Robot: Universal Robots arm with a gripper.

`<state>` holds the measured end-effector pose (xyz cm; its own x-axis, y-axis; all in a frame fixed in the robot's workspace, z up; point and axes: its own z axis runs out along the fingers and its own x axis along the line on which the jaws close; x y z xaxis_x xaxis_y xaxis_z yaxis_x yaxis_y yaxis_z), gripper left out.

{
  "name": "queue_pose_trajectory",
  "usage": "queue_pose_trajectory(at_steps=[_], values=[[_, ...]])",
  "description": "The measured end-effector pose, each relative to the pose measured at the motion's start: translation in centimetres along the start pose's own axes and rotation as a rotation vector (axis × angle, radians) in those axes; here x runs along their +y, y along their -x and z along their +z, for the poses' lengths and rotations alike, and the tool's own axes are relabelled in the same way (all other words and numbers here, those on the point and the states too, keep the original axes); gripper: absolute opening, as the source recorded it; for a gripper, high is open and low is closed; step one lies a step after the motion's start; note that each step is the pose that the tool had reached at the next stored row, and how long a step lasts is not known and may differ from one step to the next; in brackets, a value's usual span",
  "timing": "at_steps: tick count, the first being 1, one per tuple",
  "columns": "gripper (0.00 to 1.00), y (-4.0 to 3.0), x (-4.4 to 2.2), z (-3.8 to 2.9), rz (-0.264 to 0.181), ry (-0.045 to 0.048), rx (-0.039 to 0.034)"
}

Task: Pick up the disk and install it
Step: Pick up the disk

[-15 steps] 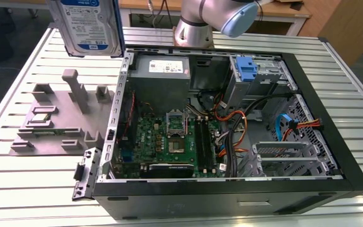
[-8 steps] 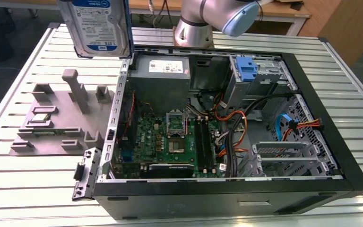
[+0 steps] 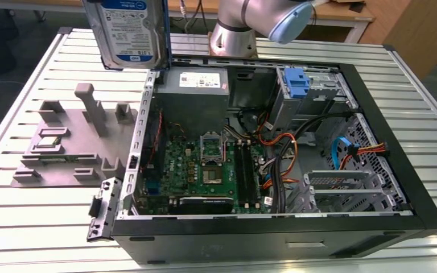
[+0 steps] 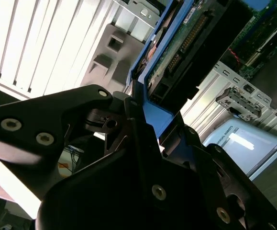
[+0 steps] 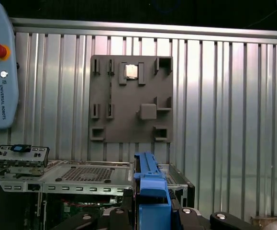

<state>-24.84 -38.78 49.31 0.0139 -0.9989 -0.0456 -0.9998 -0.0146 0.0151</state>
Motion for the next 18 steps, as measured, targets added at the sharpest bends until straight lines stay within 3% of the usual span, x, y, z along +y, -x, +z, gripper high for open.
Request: queue_pose_trajectory(at_steps=[4,10,18], values=[[0.36,-0.23,-0.01,-0.01,0.000,0.0000,0.0005],[0.36,-1.29,-0.15,-0.04,0.000,-0.0001,0.0007],[0.36,-1.56,-3.63,0.00,0.000,0.0000,0.0009]])
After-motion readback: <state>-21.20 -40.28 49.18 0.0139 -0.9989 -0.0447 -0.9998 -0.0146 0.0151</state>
